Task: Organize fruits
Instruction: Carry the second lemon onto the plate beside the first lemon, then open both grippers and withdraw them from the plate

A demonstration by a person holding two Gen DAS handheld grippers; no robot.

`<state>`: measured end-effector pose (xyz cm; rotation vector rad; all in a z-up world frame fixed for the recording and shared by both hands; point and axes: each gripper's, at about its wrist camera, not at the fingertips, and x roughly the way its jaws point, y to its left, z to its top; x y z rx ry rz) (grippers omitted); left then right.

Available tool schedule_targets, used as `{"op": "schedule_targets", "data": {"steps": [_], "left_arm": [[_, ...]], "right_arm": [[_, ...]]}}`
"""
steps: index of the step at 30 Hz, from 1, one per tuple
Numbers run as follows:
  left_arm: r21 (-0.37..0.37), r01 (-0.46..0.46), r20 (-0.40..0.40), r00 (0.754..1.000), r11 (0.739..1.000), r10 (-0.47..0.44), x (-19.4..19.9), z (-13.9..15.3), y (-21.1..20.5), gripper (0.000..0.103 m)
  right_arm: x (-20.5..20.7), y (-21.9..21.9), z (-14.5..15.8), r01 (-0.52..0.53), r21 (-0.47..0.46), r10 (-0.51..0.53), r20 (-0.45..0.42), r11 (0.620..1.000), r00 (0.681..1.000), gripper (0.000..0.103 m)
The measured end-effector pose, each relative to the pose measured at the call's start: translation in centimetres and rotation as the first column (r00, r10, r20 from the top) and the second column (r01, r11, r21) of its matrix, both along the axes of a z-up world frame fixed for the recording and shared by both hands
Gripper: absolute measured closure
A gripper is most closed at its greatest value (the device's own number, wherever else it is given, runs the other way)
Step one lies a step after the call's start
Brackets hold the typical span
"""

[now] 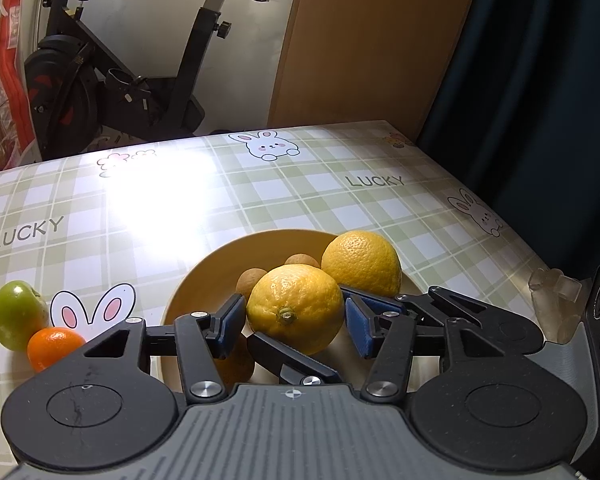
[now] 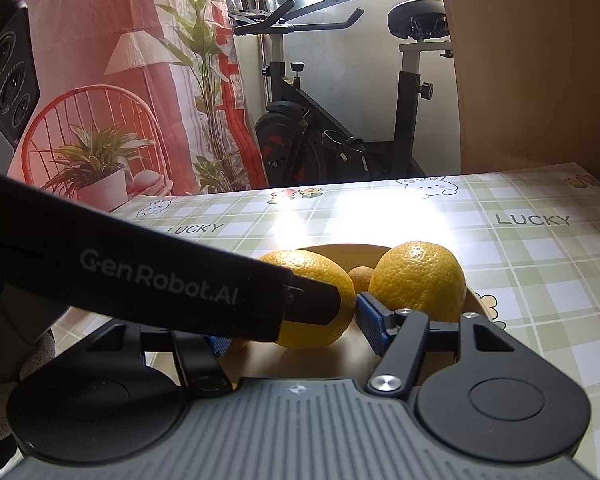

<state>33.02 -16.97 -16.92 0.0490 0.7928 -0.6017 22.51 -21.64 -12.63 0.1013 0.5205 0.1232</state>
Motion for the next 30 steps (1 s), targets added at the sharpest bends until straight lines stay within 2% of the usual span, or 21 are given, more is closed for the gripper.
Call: {"op": "schedule_targets", "data": {"steps": [7,16,20,22,30], "left_arm": [[0.013,-0.004,0.02,1.0,1.0,0.004,-0.5,0.2,0.0,0.046],[0.001,-0.032,0.076,0.997,0.999,0.032,-1.9,2.1,1.6,0.045],[-0.013,-0.061,0.099,0.993,0.998,0.062,-2.5,3.1,3.2,0.043],[-0.018,-0.081,0.108,0.991,0.997,0.083,-2.8,3.5,4.1,0.038],[-0.029,-0.172,0.136,0.975,0.985,0.175,-3.9,4.9,9.0,0.038]], "right_arm": [[0.0,-0.4,0.0,0.0,0.013,-0.001,0.002,1.0,1.0,0.039],[-1.6,-0.9,0.5,-0.001,0.047,-0.003,0.075,0.999,0.997,0.038],[-1.9,-1.0,0.7,-0.003,0.057,-0.002,0.094,0.998,0.996,0.038],[-2.0,-1.2,0.7,0.0,0.062,-0.006,0.101,0.998,0.995,0.038],[-2.9,-1.4,0.9,0.024,0.073,-0.033,0.126,0.997,0.991,0.038]]}}
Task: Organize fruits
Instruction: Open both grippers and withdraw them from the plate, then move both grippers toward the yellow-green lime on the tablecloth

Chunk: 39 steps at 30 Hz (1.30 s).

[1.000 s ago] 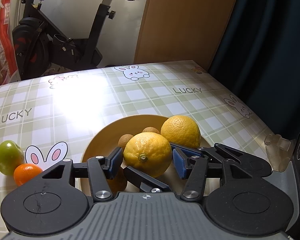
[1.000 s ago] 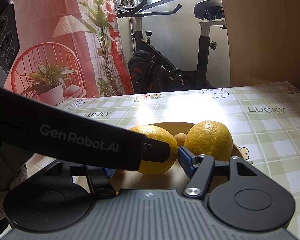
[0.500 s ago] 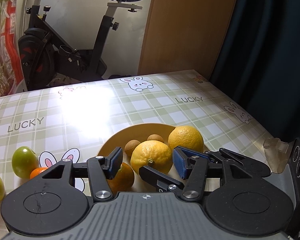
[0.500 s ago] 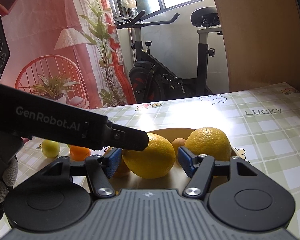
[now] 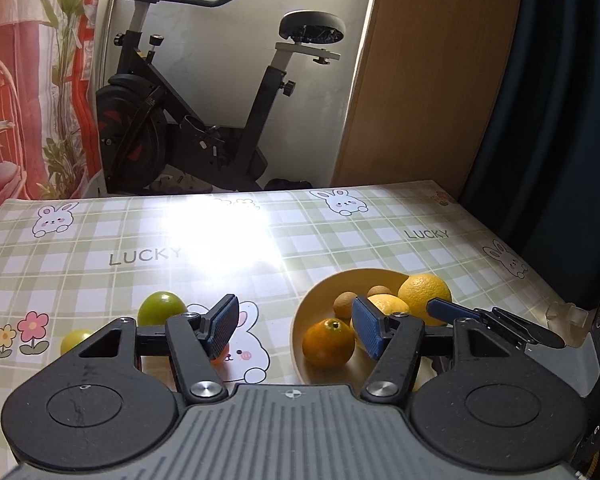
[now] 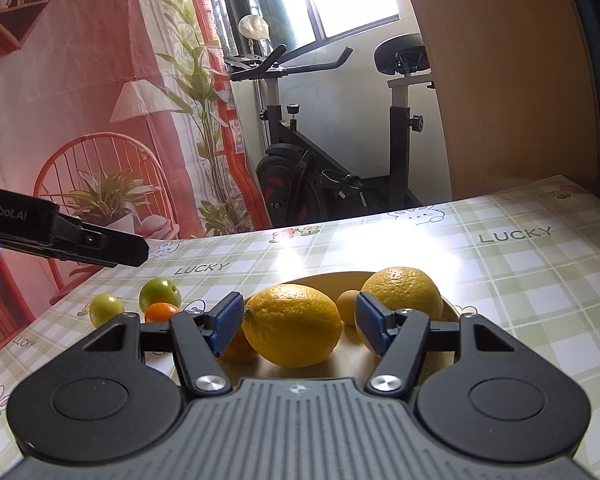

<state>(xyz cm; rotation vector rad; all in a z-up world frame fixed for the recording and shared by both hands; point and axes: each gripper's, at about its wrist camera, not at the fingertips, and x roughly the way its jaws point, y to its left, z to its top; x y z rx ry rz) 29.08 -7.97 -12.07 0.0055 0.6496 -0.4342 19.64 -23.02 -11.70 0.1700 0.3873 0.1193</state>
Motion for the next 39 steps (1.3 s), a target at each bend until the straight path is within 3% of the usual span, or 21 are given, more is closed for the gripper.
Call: {"op": "schedule_targets", "data": {"steps": [10,22,31,39], "left_arm": [[-0.001,-0.144,0.023,0.989,0.99,0.144,-1.1,1.8,8.1,0.038],[-0.023,-0.223,0.064,0.972,0.975,0.224,-1.9,3.5,14.0,0.038],[-0.057,-0.247,0.048,0.967,0.967,0.25,-1.5,2.2,16.7,0.038],[-0.118,-0.272,0.014,0.961,0.955,0.276,-0.1,0.8,18.4,0.038]], "right_arm": [[-0.9,0.4,0.8,0.021,0.005,-0.021,-0.019,1.0,1.0,0.038],[1.3,6.8,2.6,-0.105,-0.045,0.105,-0.006,0.993,0.994,0.038],[4.6,12.6,1.7,-0.2,-0.076,0.196,-0.059,0.977,0.979,0.038],[8.2,18.2,-0.3,-0.314,-0.11,0.298,-0.14,0.943,0.944,0.038]]}}
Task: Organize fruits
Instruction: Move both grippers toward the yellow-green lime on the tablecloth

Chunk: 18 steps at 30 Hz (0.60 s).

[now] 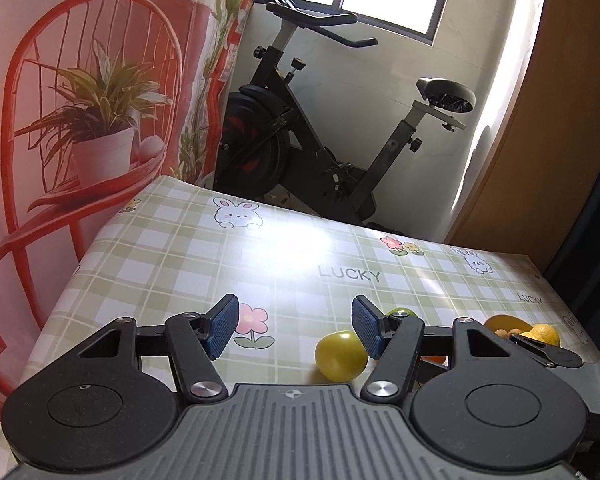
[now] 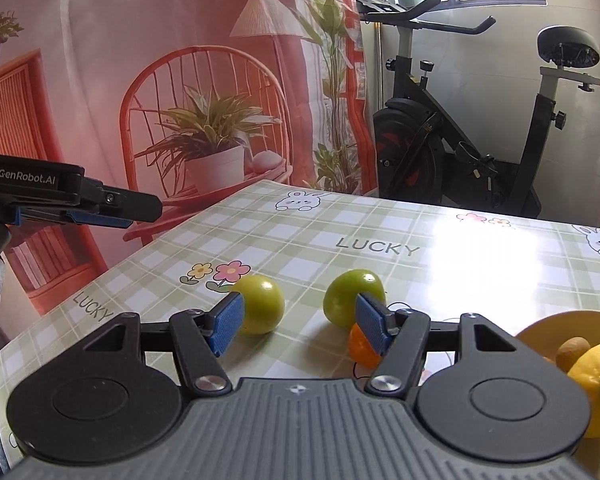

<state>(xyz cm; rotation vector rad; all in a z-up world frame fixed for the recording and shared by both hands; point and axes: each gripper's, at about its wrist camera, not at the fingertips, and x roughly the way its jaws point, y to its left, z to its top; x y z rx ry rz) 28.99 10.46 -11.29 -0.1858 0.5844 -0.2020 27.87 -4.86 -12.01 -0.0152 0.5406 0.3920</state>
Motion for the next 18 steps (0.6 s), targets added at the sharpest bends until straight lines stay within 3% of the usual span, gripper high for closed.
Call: {"op": "schedule_targets", "data": {"steps": [9,18], "left_arm": [[-0.028,0.057,-0.028,0.998,0.998,-0.058,1.7,-1.7,-1.0,0.038],[-0.028,0.13,-0.085,0.988,0.991,-0.132,3.6,-4.1,-2.5,0.038]], "right_arm": [[3.0,4.9,-1.9,-0.057,-0.047,0.055,-0.031,0.997,0.998,0.038],[3.8,4.7,-3.2,-0.031,-0.042,0.028,-0.06,0.999,0.998,0.039]]}}
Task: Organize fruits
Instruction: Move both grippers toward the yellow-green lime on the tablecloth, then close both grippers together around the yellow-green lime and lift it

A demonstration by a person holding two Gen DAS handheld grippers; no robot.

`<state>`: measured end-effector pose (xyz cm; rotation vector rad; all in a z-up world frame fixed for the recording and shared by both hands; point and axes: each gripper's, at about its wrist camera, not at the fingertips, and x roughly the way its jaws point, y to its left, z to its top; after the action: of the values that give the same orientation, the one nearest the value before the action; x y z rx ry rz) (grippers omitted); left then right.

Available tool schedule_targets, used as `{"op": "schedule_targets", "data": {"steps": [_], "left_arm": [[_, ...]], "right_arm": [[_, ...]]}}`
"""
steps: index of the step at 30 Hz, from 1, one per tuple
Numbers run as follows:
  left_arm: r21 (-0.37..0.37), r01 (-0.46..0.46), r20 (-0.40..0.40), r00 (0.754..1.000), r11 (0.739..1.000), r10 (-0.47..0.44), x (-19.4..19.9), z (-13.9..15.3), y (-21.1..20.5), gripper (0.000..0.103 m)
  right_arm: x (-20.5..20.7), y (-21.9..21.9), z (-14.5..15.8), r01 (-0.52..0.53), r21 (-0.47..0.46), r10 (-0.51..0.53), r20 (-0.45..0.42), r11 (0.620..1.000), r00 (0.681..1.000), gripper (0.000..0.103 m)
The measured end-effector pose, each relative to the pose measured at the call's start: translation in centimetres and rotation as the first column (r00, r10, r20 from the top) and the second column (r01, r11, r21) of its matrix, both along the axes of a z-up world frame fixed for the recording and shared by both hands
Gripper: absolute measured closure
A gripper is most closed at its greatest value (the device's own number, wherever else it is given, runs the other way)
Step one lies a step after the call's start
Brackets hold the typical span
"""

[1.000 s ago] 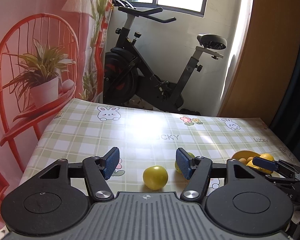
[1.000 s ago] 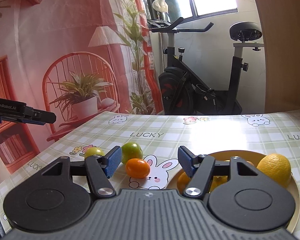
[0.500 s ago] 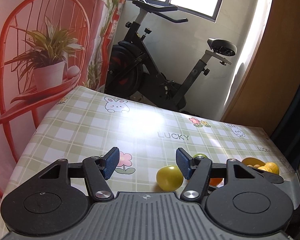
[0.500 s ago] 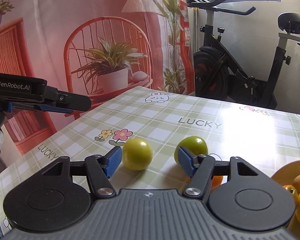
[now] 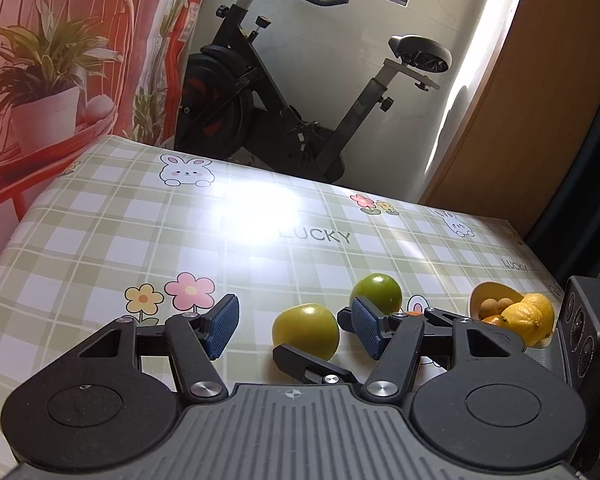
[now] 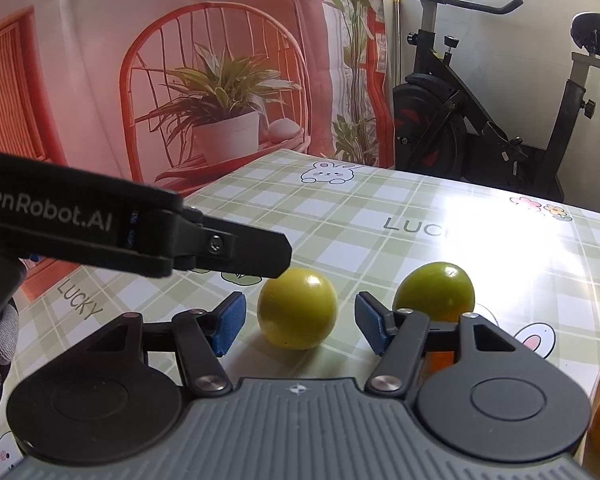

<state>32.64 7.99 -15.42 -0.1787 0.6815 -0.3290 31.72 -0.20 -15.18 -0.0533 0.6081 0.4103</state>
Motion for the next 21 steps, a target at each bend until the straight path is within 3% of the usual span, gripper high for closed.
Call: {"op": "schedule_targets", "data": {"steps": [18,20,21], "left_arm": [[-0.015,0.026,-0.063,0.998,1.0,-0.027,2.3,-2.5,-0.4,0.039],[-0.016,0.024,-0.06,0.998,1.0,-0.025,2.2,-2.6,-0.5,0.043],[-0.019,0.027,-0.057,0.998,0.999,-0.028,2.2,-2.7,-0.5,0.05]], "right_arm": [[1.2,0.0,-0.7,0.001,0.001,-0.001,-0.06,1.0,0.998,0.051],[1.1,-0.1,-0.7,-0.002,0.007,0.002,-0.064,1.0,0.998,0.054],[1.2,0.0,-0.6,-0.004,0.008,0.005,-0.066,1.0,0.998,0.055]]}}
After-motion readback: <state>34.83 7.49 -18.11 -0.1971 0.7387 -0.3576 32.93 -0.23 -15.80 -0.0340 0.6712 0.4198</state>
